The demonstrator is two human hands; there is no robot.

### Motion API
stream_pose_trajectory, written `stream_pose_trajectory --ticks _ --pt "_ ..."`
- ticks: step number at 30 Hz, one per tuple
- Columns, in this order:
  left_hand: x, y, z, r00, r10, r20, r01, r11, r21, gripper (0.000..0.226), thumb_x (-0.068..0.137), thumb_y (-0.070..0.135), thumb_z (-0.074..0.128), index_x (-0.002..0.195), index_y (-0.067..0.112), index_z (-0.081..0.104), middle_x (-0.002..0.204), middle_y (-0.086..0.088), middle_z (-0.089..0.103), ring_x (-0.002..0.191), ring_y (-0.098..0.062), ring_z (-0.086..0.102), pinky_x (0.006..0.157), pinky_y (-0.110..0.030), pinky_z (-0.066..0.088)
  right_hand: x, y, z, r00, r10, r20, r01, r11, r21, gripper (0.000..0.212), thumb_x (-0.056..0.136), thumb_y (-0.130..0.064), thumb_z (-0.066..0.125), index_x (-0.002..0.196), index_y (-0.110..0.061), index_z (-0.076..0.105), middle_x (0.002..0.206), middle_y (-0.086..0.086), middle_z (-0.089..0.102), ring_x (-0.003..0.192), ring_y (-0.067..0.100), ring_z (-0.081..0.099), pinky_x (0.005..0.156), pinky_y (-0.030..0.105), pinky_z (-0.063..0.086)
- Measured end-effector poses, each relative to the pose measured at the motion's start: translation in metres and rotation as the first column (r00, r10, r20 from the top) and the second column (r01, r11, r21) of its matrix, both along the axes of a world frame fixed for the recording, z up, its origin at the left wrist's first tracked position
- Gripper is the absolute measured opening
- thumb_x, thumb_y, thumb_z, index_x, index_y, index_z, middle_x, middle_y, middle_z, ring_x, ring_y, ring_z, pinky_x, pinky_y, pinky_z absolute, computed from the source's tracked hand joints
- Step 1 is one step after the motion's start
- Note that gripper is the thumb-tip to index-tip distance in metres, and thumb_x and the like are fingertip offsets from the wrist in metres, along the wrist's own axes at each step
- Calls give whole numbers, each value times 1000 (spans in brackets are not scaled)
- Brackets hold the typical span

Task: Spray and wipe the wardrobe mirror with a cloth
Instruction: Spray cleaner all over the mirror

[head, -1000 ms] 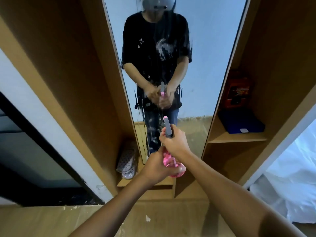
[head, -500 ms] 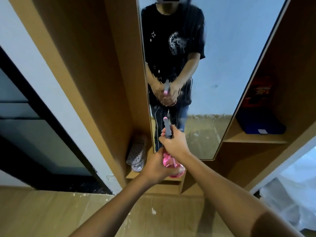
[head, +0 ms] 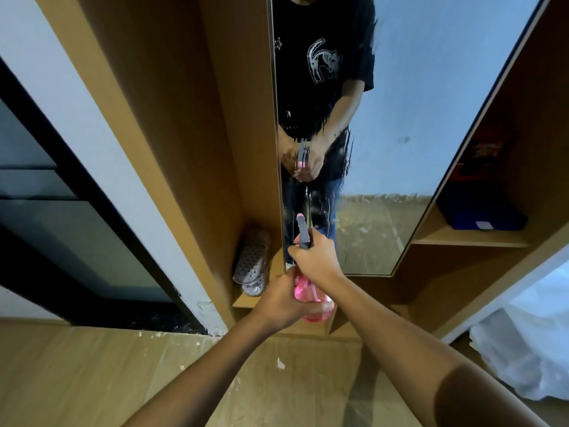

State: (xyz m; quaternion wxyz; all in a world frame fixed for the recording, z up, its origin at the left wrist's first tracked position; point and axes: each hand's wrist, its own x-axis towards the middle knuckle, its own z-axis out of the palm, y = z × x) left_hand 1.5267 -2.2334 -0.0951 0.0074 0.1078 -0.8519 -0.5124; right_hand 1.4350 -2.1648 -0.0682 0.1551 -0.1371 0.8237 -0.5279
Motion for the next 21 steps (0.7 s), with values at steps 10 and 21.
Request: stream_pose_trajectory --ticks 10,21 --pt "3 13 -17 997 -56 53 55 998 22 62 68 33 84 120 18 53 107 8 68 97 -3 63 84 -25 55 6 14 -14 1000 -19 15 18 998 54 9 85 -10 61 90 -12 54 72 -1 55 57 8 50 44 10 37" --pt "-5 38 -27 989 -127 81 125 992 30 63 68 30 84 121 15 54 109 6 67 98 -4 63 82 -23 55 6 48 -22 986 -145 80 144 989 12 10 84 -8 61 93 -12 58 70 -4 56 57 9 50 48 16 41"
